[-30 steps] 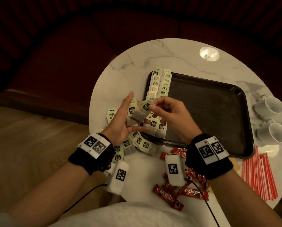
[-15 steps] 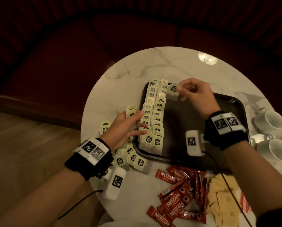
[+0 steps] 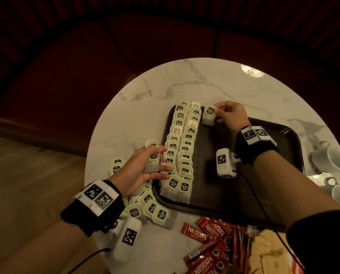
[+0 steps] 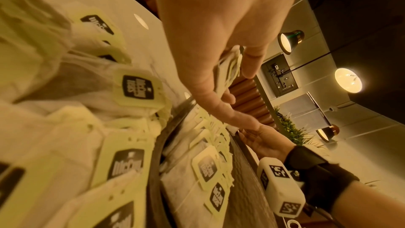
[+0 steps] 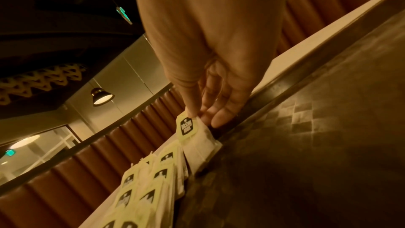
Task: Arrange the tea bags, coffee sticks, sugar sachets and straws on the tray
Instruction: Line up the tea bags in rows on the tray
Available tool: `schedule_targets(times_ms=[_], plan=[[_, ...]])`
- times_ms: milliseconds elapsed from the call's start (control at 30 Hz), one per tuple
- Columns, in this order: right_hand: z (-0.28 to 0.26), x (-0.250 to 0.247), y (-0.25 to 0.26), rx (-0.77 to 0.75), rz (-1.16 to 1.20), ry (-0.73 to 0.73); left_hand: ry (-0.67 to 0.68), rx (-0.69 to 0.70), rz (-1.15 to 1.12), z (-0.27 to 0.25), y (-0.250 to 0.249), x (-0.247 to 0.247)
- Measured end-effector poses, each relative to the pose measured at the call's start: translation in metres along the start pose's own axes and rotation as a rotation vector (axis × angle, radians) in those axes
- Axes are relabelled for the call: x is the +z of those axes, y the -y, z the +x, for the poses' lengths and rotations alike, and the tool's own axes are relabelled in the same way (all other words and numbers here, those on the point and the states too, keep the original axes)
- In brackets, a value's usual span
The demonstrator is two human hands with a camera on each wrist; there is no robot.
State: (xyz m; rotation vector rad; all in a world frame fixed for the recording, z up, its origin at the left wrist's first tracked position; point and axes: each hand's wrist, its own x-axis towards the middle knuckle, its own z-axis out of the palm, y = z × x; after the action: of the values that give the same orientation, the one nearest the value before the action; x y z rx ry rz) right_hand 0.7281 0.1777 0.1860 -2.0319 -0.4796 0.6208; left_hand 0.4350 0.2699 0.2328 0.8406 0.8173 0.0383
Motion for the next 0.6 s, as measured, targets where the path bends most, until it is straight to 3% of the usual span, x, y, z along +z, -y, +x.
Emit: schedule_targets(times_ms=[367, 600], plan=[[0.009, 0.006, 0.002, 0.123, 0.032, -0.017, 0.024, -0.012, -0.034, 0.001, -0.001, 0.004], [-0.004, -0.002, 0.013, 0.115, -0.138, -0.115, 0.061, -0.007, -0.088, -0.002, -0.009, 0.005]])
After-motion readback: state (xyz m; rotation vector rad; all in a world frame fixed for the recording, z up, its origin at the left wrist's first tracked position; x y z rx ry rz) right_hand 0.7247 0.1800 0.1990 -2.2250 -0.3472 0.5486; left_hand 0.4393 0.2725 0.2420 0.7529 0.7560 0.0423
